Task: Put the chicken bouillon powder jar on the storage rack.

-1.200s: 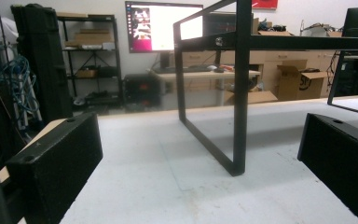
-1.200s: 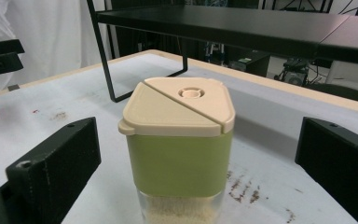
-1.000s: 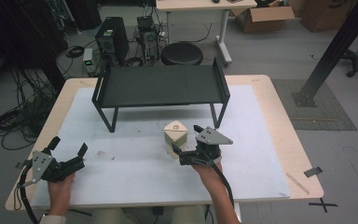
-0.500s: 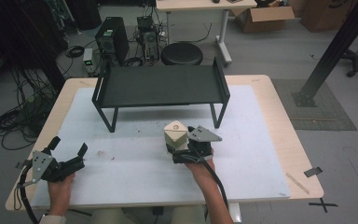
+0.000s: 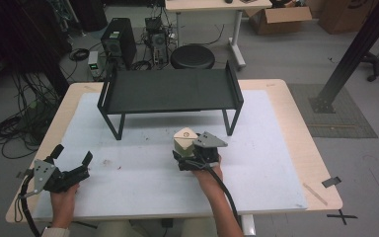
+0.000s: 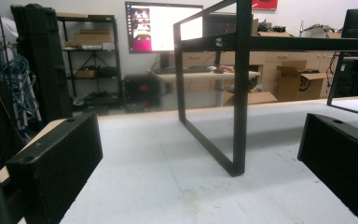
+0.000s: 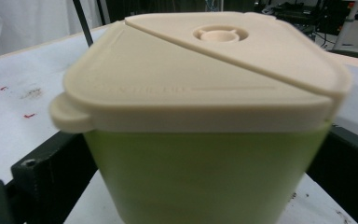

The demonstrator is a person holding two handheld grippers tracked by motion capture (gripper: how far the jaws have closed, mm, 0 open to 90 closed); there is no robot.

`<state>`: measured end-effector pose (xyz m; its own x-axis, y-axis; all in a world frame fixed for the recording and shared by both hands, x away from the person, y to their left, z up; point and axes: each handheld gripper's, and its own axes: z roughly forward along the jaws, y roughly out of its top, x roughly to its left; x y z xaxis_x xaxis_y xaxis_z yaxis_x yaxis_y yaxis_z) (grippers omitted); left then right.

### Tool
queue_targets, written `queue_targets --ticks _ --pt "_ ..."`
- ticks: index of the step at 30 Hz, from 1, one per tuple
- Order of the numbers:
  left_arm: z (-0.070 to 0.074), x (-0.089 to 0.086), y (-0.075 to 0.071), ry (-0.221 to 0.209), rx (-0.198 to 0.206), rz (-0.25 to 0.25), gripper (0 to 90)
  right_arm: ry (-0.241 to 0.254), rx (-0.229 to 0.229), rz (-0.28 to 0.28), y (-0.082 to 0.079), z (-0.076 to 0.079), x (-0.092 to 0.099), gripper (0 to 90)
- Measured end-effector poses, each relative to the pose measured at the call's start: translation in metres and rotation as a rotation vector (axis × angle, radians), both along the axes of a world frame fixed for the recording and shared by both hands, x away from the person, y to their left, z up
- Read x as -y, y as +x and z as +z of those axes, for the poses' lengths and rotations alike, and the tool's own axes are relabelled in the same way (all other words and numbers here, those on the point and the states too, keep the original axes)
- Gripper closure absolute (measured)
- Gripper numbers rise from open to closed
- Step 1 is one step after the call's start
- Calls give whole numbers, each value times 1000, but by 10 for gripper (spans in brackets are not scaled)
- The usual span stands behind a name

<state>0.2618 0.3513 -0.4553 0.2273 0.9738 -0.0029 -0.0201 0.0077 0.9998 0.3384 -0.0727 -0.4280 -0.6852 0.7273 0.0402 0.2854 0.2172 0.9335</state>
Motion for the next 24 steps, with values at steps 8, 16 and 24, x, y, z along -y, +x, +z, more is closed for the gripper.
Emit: queue_targets --ticks 8,16,24 --pt "0 0 0 -1 1 0 2 -3 -9 5 3 -1 -3 42" --pt "0 0 0 -1 2 1 3 11 -14 11 5 -1 -3 91" --pt "0 0 0 -2 3 1 3 0 -18 26 5 -1 -3 164"
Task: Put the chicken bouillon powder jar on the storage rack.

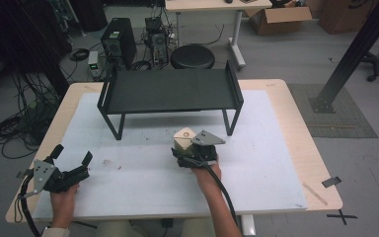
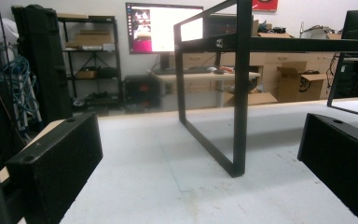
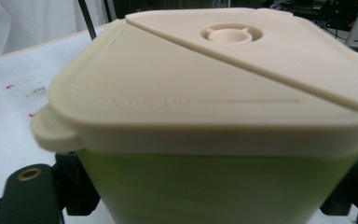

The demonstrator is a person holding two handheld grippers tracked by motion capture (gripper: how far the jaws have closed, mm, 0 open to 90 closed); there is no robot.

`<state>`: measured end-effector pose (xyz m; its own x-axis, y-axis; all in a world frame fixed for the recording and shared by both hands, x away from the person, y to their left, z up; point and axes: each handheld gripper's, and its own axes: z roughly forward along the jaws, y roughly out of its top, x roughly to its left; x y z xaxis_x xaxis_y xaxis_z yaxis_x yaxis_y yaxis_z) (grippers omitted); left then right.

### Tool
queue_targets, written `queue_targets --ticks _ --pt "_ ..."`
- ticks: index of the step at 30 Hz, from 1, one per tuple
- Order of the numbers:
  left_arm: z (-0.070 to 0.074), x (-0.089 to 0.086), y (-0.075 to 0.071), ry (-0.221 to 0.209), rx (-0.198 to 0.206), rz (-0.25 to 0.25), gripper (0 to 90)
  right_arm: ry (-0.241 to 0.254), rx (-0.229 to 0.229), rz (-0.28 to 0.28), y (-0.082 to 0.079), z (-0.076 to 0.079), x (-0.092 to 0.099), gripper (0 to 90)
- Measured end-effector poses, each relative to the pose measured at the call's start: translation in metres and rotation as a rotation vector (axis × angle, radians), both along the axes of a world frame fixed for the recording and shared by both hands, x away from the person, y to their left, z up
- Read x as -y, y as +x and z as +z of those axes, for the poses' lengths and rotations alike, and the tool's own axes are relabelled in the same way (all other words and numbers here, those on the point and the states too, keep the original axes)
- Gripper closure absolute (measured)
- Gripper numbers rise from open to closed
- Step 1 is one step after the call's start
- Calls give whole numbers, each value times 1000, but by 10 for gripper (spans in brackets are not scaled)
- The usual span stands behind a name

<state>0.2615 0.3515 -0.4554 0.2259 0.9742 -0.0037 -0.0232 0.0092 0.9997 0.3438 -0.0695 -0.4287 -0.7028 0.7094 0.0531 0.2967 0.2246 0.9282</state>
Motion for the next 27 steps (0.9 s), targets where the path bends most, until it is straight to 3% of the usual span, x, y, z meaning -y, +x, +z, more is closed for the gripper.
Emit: queue_targets --ticks 10,22,27 --pt "0 0 0 0 0 0 2 -4 14 12 -1 2 1 273" --pt "0 0 0 -2 1 -1 2 -44 34 16 -4 6 -3 285" --pt "0 0 0 -1 1 -2 2 -18 35 29 -4 12 -3 285"
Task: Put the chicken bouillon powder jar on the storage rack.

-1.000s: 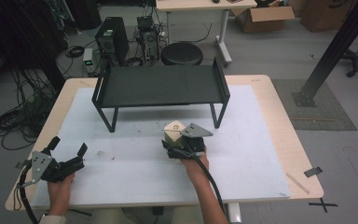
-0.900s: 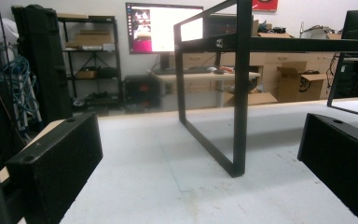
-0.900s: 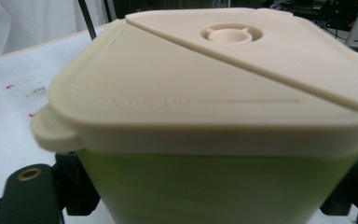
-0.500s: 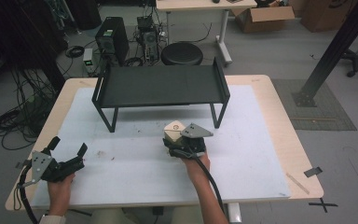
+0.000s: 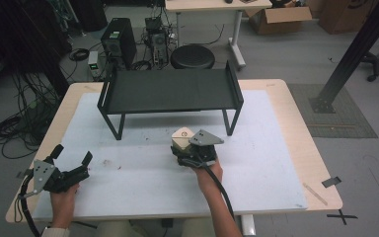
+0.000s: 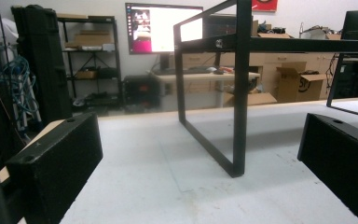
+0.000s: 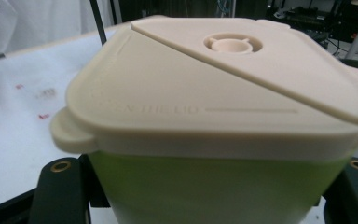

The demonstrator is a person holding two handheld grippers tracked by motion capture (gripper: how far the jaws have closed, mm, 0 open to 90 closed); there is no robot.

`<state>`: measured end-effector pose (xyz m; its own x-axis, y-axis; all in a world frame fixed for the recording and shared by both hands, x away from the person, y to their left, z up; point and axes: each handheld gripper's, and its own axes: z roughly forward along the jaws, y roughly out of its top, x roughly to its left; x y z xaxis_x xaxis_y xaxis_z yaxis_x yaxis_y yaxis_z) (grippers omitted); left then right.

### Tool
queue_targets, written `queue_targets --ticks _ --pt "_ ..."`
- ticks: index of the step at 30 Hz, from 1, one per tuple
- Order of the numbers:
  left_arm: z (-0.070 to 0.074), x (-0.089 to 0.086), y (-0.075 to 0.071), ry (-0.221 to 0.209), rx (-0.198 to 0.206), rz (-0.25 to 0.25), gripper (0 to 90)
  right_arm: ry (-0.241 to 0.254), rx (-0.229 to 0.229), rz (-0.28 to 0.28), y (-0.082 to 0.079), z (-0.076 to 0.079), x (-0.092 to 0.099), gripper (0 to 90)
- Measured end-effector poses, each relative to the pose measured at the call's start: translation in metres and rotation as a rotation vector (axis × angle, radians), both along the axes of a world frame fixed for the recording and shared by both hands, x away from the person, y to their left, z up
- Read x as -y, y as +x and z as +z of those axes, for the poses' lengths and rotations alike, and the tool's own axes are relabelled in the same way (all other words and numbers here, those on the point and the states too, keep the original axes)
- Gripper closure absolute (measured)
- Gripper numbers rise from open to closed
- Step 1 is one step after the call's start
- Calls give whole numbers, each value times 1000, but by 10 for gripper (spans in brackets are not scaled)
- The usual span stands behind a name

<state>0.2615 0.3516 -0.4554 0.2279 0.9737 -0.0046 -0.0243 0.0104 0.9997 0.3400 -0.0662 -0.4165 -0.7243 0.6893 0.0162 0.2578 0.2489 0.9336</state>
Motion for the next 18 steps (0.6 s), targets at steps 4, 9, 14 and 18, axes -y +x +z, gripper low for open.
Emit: queue_targets --ticks 4,9,14,18 --pt "0 0 0 -2 0 0 3 12 18 16 1 12 -1 286" --pt "0 0 0 -1 -1 0 3 37 40 38 3 30 -3 286" --pt "0 0 0 -1 -1 1 3 52 57 48 5 45 -3 286" --pt "0 0 0 -3 1 1 2 58 66 56 7 55 -2 286"
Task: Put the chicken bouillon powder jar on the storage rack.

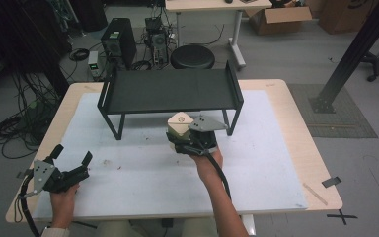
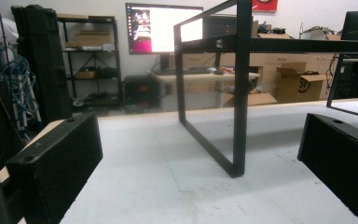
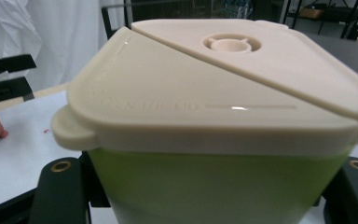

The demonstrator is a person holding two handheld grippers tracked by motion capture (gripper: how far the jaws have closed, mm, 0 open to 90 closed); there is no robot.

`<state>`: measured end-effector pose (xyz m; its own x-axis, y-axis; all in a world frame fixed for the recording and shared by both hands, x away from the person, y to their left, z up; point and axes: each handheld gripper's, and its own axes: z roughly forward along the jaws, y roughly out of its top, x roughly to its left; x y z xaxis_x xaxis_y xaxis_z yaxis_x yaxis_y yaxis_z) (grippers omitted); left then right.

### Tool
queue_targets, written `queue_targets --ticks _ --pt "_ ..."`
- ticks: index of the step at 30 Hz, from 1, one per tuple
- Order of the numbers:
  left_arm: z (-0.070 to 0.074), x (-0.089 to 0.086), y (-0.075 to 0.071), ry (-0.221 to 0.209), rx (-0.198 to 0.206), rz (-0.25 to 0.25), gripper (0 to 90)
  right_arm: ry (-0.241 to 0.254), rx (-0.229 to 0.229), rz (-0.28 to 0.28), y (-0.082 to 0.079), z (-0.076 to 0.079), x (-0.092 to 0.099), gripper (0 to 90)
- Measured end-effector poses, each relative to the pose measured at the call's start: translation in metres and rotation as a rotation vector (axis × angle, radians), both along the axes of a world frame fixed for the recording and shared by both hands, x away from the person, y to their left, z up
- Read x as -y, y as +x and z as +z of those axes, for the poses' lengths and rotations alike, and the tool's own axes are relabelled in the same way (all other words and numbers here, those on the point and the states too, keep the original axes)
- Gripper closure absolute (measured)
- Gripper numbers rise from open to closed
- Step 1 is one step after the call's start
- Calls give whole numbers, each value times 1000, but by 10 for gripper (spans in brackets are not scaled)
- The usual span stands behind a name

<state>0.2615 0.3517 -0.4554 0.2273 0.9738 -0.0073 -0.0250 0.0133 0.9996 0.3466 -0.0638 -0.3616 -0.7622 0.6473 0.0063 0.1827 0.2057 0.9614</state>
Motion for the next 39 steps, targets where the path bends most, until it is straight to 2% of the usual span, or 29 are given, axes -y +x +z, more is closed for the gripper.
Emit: queue_targets --ticks 2,12,17,18,21,25,35,39 --pt "0 0 0 1 -1 0 3 1 14 6 1 10 0 286" --pt "0 0 0 1 -1 -1 3 27 38 24 7 34 1 287" --pt "0 0 0 -1 -1 -1 2 26 64 33 12 50 -1 288" --pt "0 -1 0 -2 1 0 3 31 74 35 15 57 -2 288" --pt "0 -1 0 -6 2 0 3 38 81 37 17 64 -2 289" --pt "0 -1 0 -12 4 0 2 47 97 38 27 80 -7 290" --pt "0 -1 0 -13 5 2 2 69 124 19 48 100 -17 291" --pt "0 -1 -1 -16 7 1 2 76 132 -2 65 108 -24 291"
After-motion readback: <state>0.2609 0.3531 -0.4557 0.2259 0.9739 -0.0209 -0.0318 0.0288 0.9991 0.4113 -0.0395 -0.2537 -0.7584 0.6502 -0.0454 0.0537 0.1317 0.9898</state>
